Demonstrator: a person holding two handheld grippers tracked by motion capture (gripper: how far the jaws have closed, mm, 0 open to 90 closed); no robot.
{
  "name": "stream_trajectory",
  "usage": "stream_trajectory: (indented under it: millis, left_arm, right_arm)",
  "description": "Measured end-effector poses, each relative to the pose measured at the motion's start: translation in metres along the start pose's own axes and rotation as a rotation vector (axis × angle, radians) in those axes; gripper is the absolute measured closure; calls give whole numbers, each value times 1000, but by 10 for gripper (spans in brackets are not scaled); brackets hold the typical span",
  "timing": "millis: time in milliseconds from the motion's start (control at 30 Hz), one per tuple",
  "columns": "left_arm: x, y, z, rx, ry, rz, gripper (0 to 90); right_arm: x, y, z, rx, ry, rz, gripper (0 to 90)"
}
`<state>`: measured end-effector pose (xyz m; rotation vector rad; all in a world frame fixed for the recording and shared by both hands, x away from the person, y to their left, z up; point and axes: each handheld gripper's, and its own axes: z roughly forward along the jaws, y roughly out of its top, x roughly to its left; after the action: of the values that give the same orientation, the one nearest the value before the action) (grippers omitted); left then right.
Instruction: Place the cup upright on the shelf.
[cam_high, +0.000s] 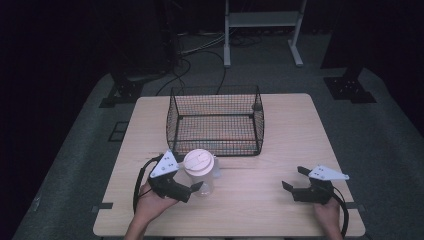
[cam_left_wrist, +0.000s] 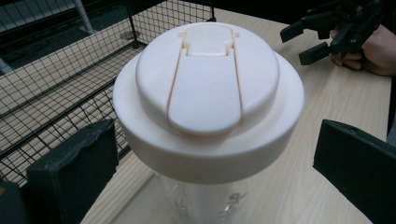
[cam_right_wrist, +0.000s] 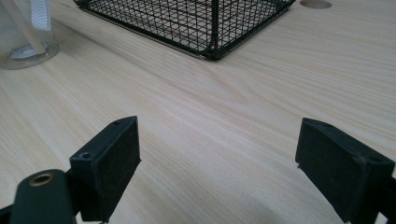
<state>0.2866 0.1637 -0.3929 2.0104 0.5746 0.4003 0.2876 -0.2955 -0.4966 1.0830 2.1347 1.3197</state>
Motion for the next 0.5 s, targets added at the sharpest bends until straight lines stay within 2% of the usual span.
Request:
stream_trajectory:
  millis: [500]
  left_arm:
    - [4, 11, 16, 85, -12, -8, 0]
  right_arm:
    - [0, 0, 0, -1, 3, 2, 129]
